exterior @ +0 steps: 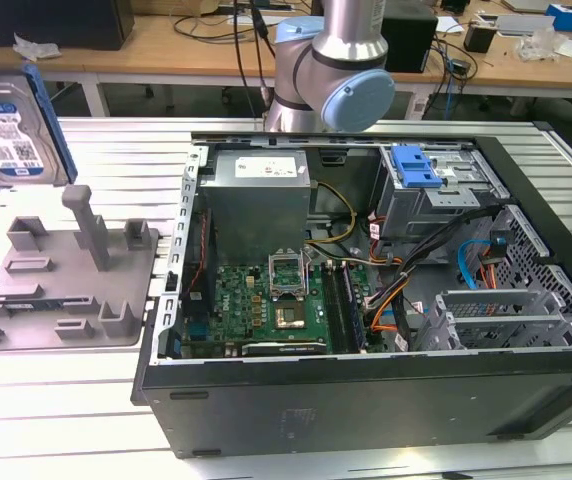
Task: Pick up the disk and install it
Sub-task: 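Pick up the disk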
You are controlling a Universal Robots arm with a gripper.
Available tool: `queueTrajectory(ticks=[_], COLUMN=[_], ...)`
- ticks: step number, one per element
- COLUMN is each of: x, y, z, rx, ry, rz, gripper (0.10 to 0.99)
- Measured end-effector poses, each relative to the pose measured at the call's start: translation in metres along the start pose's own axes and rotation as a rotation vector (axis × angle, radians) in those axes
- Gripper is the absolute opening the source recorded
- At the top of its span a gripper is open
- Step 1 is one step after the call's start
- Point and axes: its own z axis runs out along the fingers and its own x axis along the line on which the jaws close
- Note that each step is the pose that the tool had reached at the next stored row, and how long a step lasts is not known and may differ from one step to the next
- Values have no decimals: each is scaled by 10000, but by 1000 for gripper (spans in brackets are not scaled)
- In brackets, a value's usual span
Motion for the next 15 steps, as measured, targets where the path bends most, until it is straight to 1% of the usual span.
queueTrajectory(ticks=[3,6,7,9,12,13,14,15], x=[1,3,3,4,4,5,5,5], y=[0,-2,-2,-4,-8,-10,-12,-13], z=[-125,-332,-364,-464,-581,-640,-680,-696], rx=[1,2,2,3,3,4,4,5], ry=[-3,-17,-19,-27,-42,-52,-59,-65], rz=[0,0,0,0,0,0,0,0], gripper=[369,369,369,369,369,369,369,369])
